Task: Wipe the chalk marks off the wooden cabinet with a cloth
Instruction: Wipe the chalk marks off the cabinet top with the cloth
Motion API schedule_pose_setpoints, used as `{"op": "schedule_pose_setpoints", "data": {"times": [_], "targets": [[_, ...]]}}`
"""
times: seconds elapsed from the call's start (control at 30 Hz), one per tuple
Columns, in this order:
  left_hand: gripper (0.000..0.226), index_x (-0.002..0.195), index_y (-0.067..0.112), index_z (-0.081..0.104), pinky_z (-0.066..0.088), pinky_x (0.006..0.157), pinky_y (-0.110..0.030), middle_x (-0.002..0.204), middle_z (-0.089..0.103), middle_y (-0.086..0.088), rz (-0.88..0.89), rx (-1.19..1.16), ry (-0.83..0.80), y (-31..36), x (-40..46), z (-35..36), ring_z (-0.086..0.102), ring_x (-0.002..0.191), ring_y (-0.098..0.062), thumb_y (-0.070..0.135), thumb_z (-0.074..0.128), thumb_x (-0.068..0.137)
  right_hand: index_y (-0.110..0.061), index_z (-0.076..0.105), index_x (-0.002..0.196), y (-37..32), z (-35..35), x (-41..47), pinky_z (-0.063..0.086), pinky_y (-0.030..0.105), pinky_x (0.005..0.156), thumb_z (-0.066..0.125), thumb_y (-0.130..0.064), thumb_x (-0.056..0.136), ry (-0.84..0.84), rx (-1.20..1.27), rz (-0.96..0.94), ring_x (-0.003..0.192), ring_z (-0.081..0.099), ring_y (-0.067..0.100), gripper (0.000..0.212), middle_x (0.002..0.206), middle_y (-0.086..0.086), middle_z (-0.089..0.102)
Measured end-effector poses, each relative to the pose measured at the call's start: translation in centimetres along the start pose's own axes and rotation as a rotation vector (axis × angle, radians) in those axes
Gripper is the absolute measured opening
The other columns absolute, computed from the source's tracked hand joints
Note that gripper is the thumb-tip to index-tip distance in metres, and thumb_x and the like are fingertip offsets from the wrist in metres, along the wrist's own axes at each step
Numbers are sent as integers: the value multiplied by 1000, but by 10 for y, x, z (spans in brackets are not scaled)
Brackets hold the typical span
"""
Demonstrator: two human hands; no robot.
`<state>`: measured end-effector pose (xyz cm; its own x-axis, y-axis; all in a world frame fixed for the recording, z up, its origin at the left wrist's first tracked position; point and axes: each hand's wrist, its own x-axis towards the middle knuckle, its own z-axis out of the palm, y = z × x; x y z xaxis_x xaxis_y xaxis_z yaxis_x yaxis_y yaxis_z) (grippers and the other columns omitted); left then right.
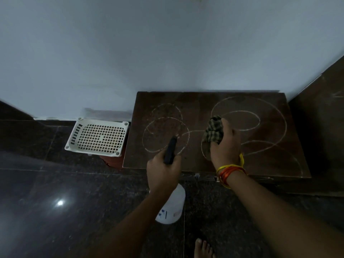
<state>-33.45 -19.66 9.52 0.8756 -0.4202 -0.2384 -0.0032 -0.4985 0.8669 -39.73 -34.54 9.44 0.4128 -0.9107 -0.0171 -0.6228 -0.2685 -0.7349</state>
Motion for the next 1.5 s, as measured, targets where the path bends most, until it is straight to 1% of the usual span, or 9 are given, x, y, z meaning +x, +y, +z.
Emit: {"op": "schedule_pose_setpoints", "data": {"times": [0.27, 0.37, 0.53, 0.73, 0.9, 1.03, 1.17, 1.3, 1.5], "targets": [[19, 73, 5, 58, 39, 48, -35, 61, 54, -26, -57, -31, 81, -32, -2, -15, 46, 49, -25, 22, 58, 80, -15, 40, 140, 1, 35, -12, 35, 39, 105, 65, -1, 80, -210, -78, -34, 126, 41, 33, 67, 135, 18, 42], [17, 74, 3, 58, 38, 47, -35, 62, 54, -27, -61, 18, 101, -47, 8, -28, 45, 49, -27, 15, 60, 86, -23, 34, 142, 4, 63, -26, 33, 46, 105, 68, -18, 79, -312, -331, -126, 125, 38, 35, 72, 138, 14, 39], [21, 70, 5, 58, 42, 43, -41, 57, 53, -25, -63, 10, 126, -57, 34, -50, 52, 51, -45, 24, 58, 77, -18, 6, 150, 8, 108, -36, 10, 47, 118, 64, -20, 80, -394, -510, -228, 143, -1, 37, 91, 157, 15, -3], [32, 67, 1, 55, 38, 45, -37, 55, 52, -24, -71, -16, 96, -60, 65, -63, 50, 52, -44, 33, 55, 73, -9, 26, 146, -8, 154, 6, 24, 53, 112, 65, -19, 77, -273, -540, -262, 138, 18, 45, 80, 152, 25, 18], [26, 65, 9, 56, 38, 45, -35, 55, 54, -19, -72, -2, 41, -57, 88, -68, 47, 45, -23, 32, 55, 75, -8, 25, 146, -27, 185, 59, 20, 52, 114, 62, -22, 79, -220, -561, -292, 138, 18, 45, 77, 151, 25, 18], [24, 67, 12, 58, 42, 47, -38, 55, 57, -16, -67, 7, 13, -51, 103, -72, 55, 49, -33, 33, 57, 79, -7, 26, 145, -38, 197, 77, 19, 51, 115, 59, -19, 80, -205, -536, -318, 139, 18, 43, 74, 152, 25, 18], [26, 62, 12, 53, 39, 46, -36, 51, 52, -13, -96, 34, 13, -48, 112, -74, 47, 44, -21, 33, 56, 77, -8, 25, 146, -29, 189, 46, 24, 52, 113, 56, -18, 83, -220, -540, -365, 138, 20, 41, 71, 151, 24, 19], [27, 62, 14, 55, 48, 48, -45, 54, 58, -15, -115, 46, 20, -39, 116, -78, 56, 48, -33, 37, 53, 74, -8, 30, 142, -17, 174, 4, 29, 51, 109, 60, -20, 77, -248, -526, -380, 136, 26, 42, 73, 148, 26, 27], [28, 59, 17, 51, 47, 50, -41, 49, 52, -7, -103, 69, 12, -34, 126, -80, 53, 46, -28, 22, 61, 85, -5, 30, 143, -28, 191, 50, 28, 53, 110, 59, -17, 81, -221, -508, -385, 135, 26, 44, 69, 148, 27, 25]]}}
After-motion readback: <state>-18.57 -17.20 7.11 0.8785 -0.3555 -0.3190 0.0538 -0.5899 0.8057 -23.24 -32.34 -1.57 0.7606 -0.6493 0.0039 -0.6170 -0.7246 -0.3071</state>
